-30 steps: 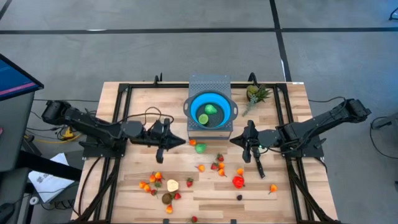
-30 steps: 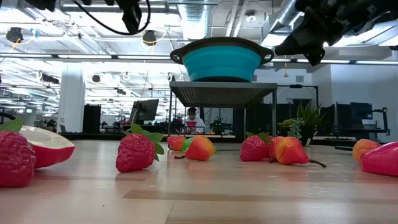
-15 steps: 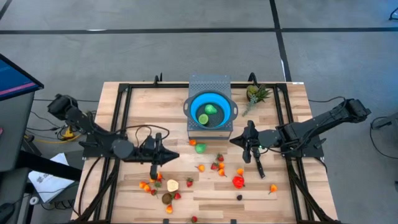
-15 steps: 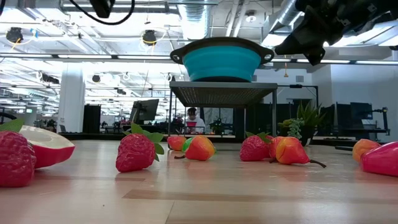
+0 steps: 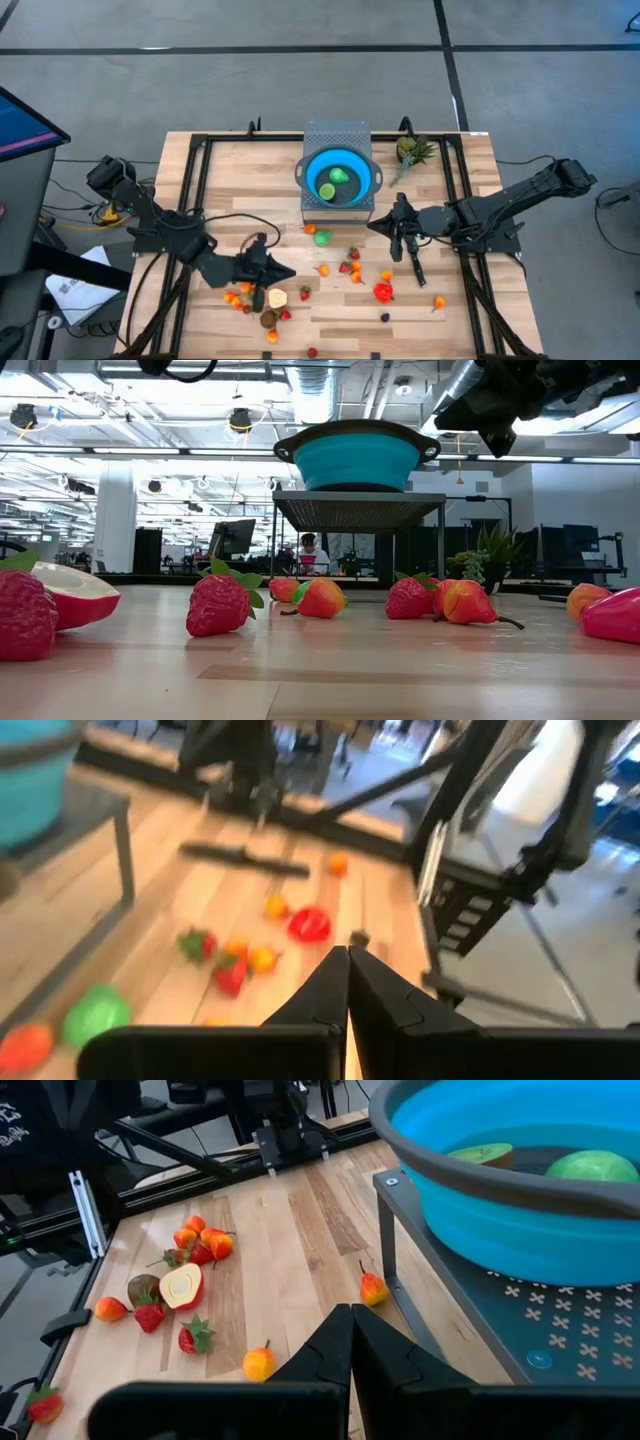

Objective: Pick & Place Fruit
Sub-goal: Put the peach into the strainer bowl

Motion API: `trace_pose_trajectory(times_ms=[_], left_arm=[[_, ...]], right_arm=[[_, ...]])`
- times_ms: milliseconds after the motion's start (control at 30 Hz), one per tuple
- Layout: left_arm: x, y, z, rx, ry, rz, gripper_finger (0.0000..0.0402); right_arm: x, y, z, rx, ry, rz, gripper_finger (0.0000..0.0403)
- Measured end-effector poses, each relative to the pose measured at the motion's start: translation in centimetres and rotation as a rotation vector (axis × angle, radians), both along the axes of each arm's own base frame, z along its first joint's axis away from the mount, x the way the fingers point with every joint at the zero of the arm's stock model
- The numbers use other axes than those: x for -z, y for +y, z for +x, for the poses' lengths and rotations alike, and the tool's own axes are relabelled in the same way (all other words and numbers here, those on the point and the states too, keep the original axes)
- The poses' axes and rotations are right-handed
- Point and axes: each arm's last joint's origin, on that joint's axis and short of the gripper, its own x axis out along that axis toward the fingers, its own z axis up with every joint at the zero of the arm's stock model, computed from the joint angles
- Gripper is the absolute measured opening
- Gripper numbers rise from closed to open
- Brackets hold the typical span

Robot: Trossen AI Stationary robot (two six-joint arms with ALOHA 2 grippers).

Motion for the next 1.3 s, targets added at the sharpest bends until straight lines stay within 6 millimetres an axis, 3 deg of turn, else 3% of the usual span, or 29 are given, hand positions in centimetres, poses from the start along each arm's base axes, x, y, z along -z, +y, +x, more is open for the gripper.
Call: trace_pose_trajectory(times_ms=[200, 500, 767, 967, 1133, 1300], left_arm=[[0.3, -1.0, -0.1, -0.04, 0.189, 0.005, 0.0001], [2.9, 0.0, -1.8, 0.02, 0.52, 0.091, 0.0001], [5.7, 0.5, -3.0, 0.099, 0.662, 0.076, 0.0001], [6.1, 0.8, -3.1, 0.093, 0.671, 0.084, 0.0003], [6.1, 1.0, -3.0, 0.086, 0.674, 0.085, 0.0032], [6.2, 1.0, -3.0, 0.086, 0.677, 0.088, 0.0096]], right_arm=[[0.0, 0.0, 0.0, 0.0, 0.001, -0.001, 0.0], [0.2, 0.0, -0.1, 0.0, 0.026, -0.011, 0.0], [0.4, -0.1, -0.2, 0.0, 0.049, -0.019, 0.0], [0.5, -0.1, -0.2, -0.008, 0.055, -0.041, 0.0], [0.5, -0.1, -0.2, -0.008, 0.059, -0.043, 0.0], [0.5, -0.1, -0.2, -0.008, 0.059, -0.043, 0.0]])
